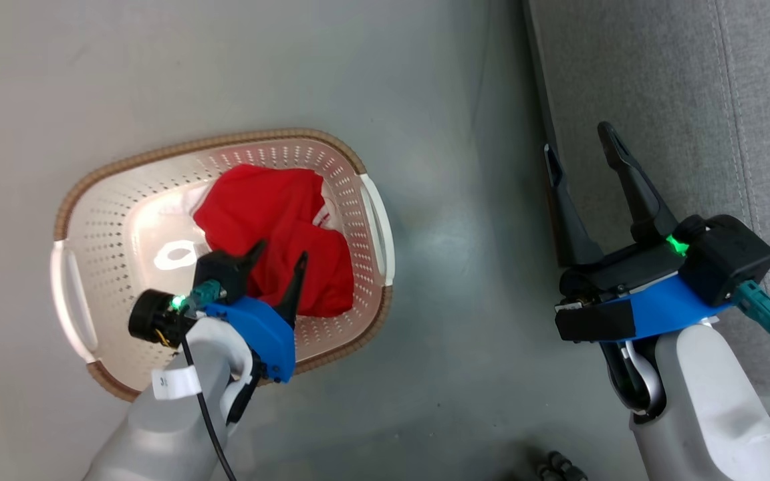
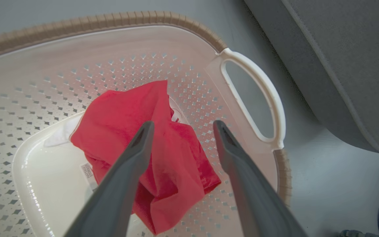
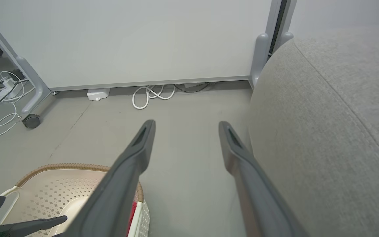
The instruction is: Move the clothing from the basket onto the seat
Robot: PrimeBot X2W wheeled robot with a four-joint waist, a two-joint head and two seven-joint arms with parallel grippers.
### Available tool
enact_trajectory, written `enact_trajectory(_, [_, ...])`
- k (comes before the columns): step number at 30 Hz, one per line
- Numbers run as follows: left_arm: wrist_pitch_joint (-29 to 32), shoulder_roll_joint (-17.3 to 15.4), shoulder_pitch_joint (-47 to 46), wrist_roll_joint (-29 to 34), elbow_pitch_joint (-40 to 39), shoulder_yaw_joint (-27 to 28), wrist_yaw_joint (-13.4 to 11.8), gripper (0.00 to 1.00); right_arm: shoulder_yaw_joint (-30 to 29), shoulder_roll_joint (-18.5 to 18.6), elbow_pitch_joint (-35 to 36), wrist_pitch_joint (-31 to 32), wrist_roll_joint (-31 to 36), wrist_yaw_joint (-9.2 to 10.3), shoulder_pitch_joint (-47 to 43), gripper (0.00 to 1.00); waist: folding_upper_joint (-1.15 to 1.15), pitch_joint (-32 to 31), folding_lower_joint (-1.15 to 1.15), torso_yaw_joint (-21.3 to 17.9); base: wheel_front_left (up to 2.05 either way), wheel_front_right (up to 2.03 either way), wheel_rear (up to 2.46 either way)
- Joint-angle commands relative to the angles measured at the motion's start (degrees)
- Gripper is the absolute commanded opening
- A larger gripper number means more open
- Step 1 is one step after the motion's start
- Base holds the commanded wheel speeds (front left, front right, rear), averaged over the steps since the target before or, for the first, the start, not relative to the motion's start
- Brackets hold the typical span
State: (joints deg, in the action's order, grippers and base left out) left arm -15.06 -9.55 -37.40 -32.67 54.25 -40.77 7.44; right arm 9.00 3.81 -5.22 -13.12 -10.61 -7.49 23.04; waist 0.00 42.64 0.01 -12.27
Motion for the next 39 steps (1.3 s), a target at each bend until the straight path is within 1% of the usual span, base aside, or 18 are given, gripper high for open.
enact_trajectory(1, [-0.08, -0.26, -2.13, -0.39, 0.97, -0.23, 0.08, 1.0, 0.31, -0.34, 0.14, -0.42, -0.4, -0.01, 1.27, 1.0, 0.0, 2.31, -0.01, -1.37, 0.0, 0.0, 0.0])
enact_trajectory(7, [0.25, -0.22, -5.94, -1.6, 5.31, -1.29, 0.08, 1.0, 1.12, -0.69, -0.13, -1.18, -0.79, -0.01, 2.75, 1.0, 0.0, 5.51, -0.01, -2.3, 0.0, 0.0, 0.0])
enact_trajectory(11, [1.31, 0.23, -8.02, -1.8, 9.19, -1.13, -1.03, 1.0, 1.42, -0.84, -0.14, -1.52, -0.8, -0.01, 3.37, 1.0, 0.0, 7.1, -0.01, -2.63, 0.0, 0.0, 0.0])
enact_trajectory(17, [2.28, 1.1, -9.61, -2.77, 13.0, -0.99, -0.71, 1.0, 2.02, -0.96, -0.36, -1.88, -0.99, -0.01, 4.18, 1.0, 0.0, 8.62, -0.01, -3.01, 0.0, 0.0, 0.0])
enact_trajectory(24, [3.3, 1.43, -10.49, -3.24, 15.57, -1.16, -0.54, 1.0, 2.4, -1.01, -0.93, -2.02, -1.25, -0.01, 4.66, 1.0, 0.0, 9.24, -0.01, -3.55, 0.0, 0.0, 0.0])
enact_trajectory(25, [3.23, 1.45, -10.63, -3.25, 15.86, -1.23, -0.76, 0.8, 2.46, -1.01, -1.05, -2.06, -1.47, -0.01, 4.72, 1.0, 0.0, 9.24, -0.01, -3.66, 0.0, 0.0, 0.0])
enact_trajectory(26, [3.05, 1.43, -10.85, -3.12, 16.06, -1.35, -1.08, 0.29, 2.5, -1.0, -1.15, -2.08, -1.63, -0.01, 4.79, 1.0, 0.0, 9.22, -0.01, -3.75, 0.0, 0.0, 0.0])
enact_trajectory(27, [2.93, 1.48, -11.02, -3.14, 16.23, -1.41, -1.14, 0.0, 2.48, -1.01, -1.21, -2.11, -1.79, -0.01, 4.84, 1.0, 0.0, 9.19, -0.01, -3.84, 0.0, 0.0, 0.0])
enact_trajectory(39, [2.93, 1.5, -11.49, -4.05, 17.34, -2.05, -0.34, 0.0, 2.4, -1.01, -1.28, -2.15, -2.4, -0.01, 5.27, 1.0, 0.0, 8.58, -0.01, -3.7, 0.0, 0.0, 0.0])
